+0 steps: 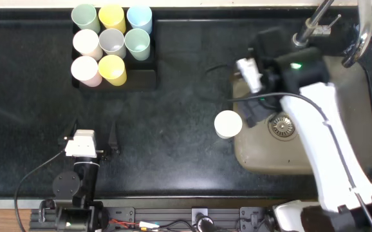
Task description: Store Cups
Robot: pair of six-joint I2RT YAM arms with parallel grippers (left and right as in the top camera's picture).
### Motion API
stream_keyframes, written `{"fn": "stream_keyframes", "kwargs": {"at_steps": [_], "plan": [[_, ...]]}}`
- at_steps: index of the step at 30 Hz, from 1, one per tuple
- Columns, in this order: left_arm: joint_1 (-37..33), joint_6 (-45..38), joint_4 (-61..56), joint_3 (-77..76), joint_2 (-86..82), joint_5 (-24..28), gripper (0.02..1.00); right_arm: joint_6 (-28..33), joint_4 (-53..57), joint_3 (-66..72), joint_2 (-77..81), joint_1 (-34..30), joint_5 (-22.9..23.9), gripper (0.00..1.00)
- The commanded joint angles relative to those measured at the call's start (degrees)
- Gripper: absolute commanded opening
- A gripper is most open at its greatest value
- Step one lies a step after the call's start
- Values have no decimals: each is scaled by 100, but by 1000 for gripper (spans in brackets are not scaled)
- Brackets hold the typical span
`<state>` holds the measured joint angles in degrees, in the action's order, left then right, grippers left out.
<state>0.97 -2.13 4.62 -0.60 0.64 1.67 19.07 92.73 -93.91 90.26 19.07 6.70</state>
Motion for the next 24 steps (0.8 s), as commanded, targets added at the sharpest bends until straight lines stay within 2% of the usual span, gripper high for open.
{"fn": "stream_keyframes", "kwargs": {"at_steps": [1,4,13,19,24], "plan": [[-66,-129,13,15,-48,-7,1000,647,-339,79,225,70,-817,998],[-66,-129,13,15,-48,-7,1000,675,-863,509,234,-63,-817,998],[-66,-127,13,15,-48,-7,1000,688,-1471,1613,234,-160,-883,996],[-66,-127,13,15,-48,-7,1000,684,-1650,1803,238,-160,-1078,998],[-66,-129,13,15,-48,-7,1000,686,-1738,1878,437,-195,-1047,998]]}}
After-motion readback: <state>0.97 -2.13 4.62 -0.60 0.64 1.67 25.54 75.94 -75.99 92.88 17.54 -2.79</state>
